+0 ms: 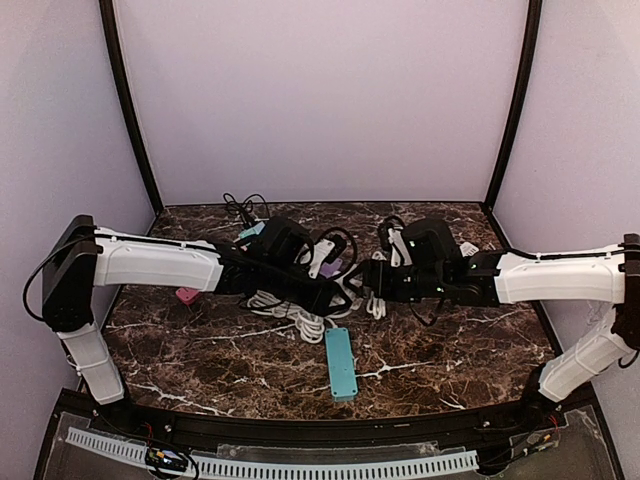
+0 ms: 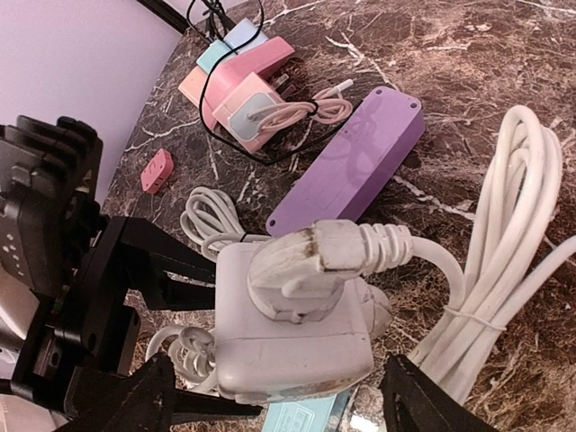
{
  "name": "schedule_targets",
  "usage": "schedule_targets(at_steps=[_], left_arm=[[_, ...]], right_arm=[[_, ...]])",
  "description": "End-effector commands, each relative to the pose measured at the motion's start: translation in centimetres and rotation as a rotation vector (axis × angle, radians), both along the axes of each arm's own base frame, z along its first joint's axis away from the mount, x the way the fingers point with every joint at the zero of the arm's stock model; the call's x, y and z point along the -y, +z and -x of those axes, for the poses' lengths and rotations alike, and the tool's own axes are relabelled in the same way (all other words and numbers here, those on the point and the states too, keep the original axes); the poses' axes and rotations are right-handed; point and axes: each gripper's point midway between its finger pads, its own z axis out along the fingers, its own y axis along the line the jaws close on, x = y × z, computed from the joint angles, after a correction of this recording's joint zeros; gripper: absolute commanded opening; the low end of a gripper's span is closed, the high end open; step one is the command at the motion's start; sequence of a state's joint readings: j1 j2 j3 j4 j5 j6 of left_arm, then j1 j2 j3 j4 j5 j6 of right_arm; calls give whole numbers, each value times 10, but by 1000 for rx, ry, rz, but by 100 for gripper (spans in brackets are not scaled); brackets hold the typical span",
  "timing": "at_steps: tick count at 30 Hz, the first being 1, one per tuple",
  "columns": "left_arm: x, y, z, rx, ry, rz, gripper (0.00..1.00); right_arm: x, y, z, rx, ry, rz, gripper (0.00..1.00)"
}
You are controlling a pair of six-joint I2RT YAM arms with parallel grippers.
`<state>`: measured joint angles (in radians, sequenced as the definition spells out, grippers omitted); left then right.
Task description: Pull the plug off the socket
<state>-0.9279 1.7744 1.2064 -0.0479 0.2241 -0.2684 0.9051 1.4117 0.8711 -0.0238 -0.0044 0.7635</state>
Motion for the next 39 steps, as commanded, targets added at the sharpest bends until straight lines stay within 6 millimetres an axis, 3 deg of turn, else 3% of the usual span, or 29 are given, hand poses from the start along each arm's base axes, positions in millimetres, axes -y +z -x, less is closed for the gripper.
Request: schedule_targets(at_steps=[1, 11, 22, 36, 39], left_arm=[[4, 14, -13, -14, 115, 107, 32], [8, 24, -14, -37, 157, 221, 28], [4, 37, -4, -13, 109, 264, 27], [2, 46, 2, -4, 91, 294, 26], [2, 46, 3, -6, 87, 295, 26]], right_arm=[[3, 7, -3, -10, -55, -13, 82], [1, -13, 1, -110, -89, -28, 84], [-8, -17, -9, -131, -80, -40, 74], [-25, -19, -29, -123, -60, -30, 70], [-27, -20, -30, -122, -55, -32, 63]])
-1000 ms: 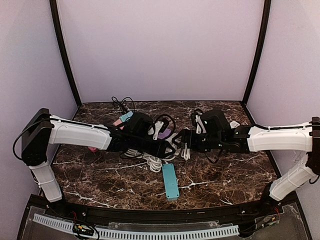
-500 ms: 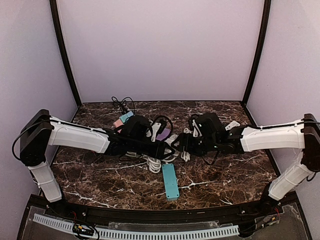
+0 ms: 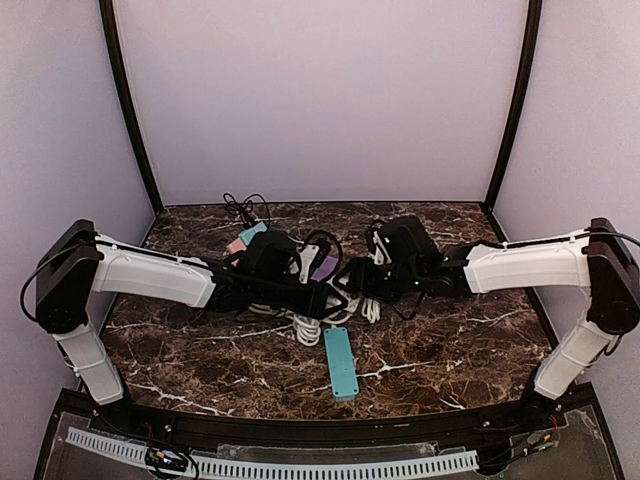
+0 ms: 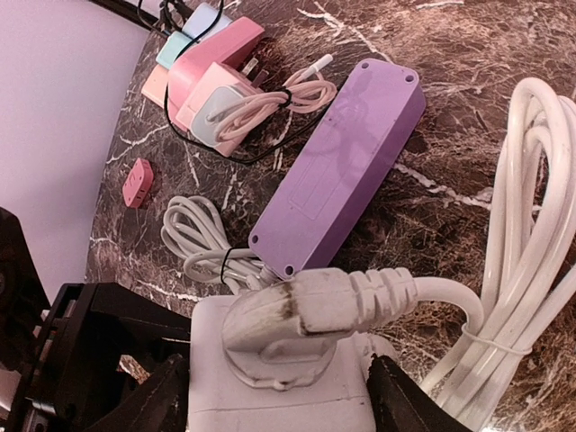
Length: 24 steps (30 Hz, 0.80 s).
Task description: Pull the plug off the socket
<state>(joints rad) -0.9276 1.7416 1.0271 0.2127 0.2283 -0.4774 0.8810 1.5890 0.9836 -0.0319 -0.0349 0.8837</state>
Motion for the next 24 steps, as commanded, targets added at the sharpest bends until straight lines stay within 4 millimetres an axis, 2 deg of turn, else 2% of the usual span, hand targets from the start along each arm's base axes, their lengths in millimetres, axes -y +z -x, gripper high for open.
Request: schedule_targets(at_steps=[1, 6, 8, 10, 12, 14, 18, 21, 23, 24], left_arm=[[7, 57, -2, 95, -22, 138, 26], [4, 57, -2, 107, -20, 121, 29], [2, 55, -2, 116, -23, 100, 39], [0, 52, -1, 124, -39, 71, 65], [-3, 47, 2, 143, -68, 25, 81], [-10, 37, 7, 139, -94, -34, 89], [-24, 34, 16, 170, -132, -97, 98], [-33, 29, 21, 180, -154, -135, 99], [-40, 20, 24, 167, -159, -174, 94], [-42, 18, 26, 160, -161, -180, 88]], right_arm=[[-7, 7, -7, 20, 15, -22, 59], [-5, 5, -9, 26, 10, -3, 38], [-4, 3, -9, 27, 5, 5, 28], [-1, 3, -10, 33, 1, 18, 19], [1, 3, -11, 39, -7, 35, 10], [7, 4, -14, 55, -29, 61, 2], [9, 7, -17, 70, -30, 83, 0], [5, 12, -17, 76, -16, 74, 0], [3, 17, -17, 85, -7, 67, 0], [2, 18, -17, 88, -3, 66, 0]])
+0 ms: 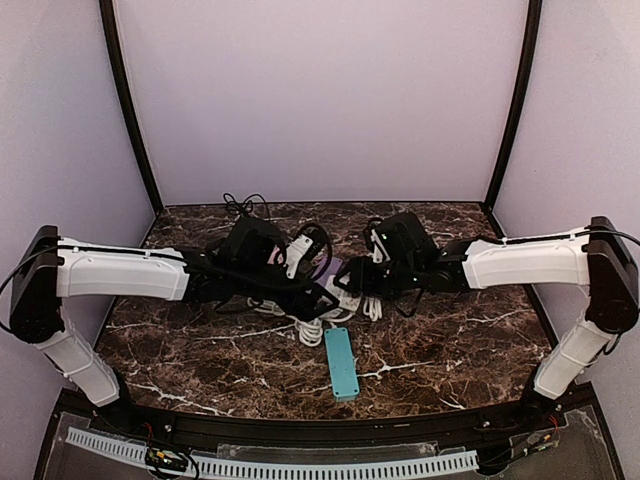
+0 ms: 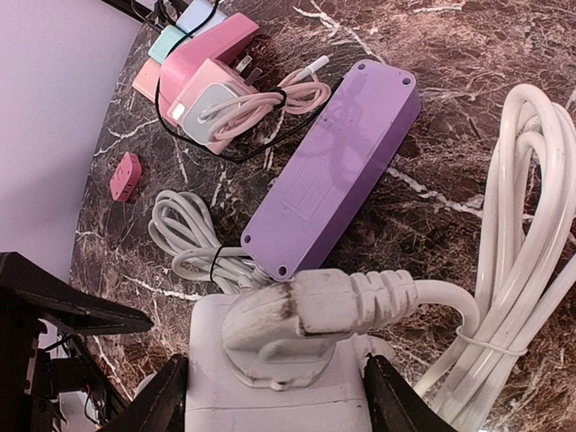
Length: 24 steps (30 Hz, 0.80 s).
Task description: Pull the plug off the socket
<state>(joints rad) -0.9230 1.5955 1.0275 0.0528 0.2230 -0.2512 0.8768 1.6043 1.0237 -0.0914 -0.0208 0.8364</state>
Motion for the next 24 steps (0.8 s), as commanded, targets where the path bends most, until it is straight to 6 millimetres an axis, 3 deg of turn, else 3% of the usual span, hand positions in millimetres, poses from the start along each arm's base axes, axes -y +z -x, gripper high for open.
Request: schedule_targets(at_steps=[1, 7, 14, 24], left_arm=[[-21, -20, 14, -11, -35, -107, 82], [-21, -29, 16, -63, -40, -98, 66], [-11, -39, 19, -120, -62, -75, 62], [-6, -49, 14, -141, -53, -87, 45]], right_arm=[[0, 21, -14, 80, -14, 12, 0], [-4, 33, -12, 105, 20, -10, 0], [-5, 41, -13, 135, 31, -24, 0], [-6, 46, -13, 150, 39, -28, 0]])
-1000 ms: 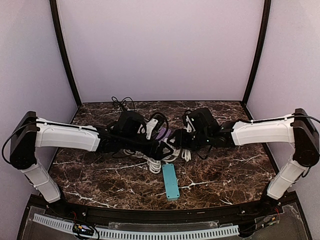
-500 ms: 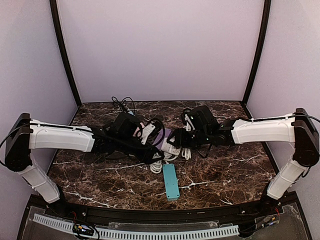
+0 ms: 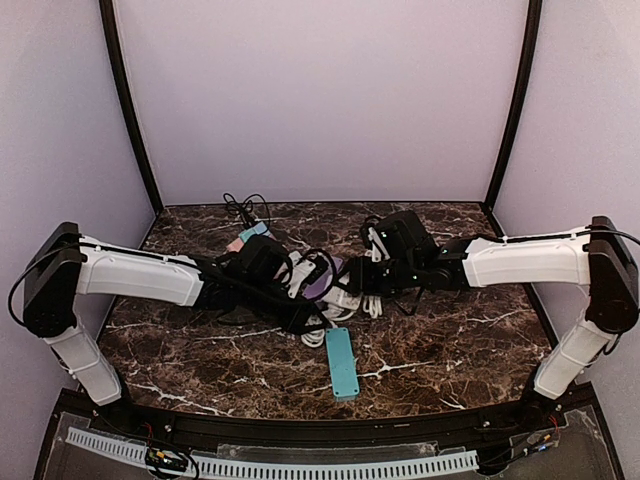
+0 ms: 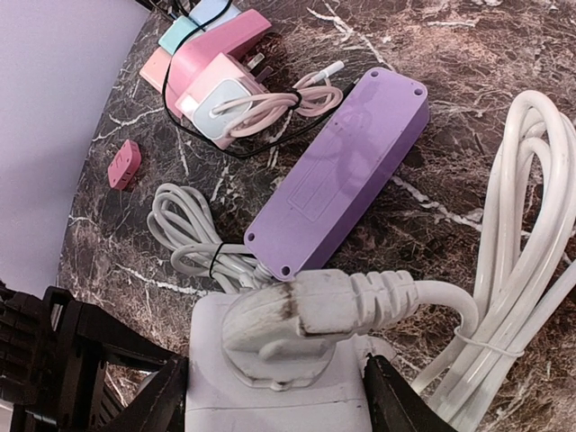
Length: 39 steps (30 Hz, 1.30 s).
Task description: Pull the plug off the socket
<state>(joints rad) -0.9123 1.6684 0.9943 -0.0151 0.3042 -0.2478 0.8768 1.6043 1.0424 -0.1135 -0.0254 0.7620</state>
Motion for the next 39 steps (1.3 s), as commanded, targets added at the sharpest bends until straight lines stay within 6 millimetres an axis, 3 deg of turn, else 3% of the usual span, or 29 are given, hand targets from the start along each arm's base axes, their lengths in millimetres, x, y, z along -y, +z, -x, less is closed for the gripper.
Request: schedule_targets(at_steps=[1, 15, 25, 31, 39], left_arm=[[5, 5, -4, 0, 1, 18, 43], [8, 5, -1, -12, -22, 29, 2], [7, 12, -6, -17, -13, 50, 1], [5, 20, -14, -24, 9, 96, 1], [5, 8, -7, -62, -18, 84, 1]], right_arm=[[-5, 42, -13, 108, -10, -65, 0], [-6, 38, -15, 131, -4, -45, 0], [-17, 40, -6, 247, 59, 22, 0], [-19, 29, 4, 264, 80, 58, 0], [-5, 25, -10, 193, -82, 88, 0]])
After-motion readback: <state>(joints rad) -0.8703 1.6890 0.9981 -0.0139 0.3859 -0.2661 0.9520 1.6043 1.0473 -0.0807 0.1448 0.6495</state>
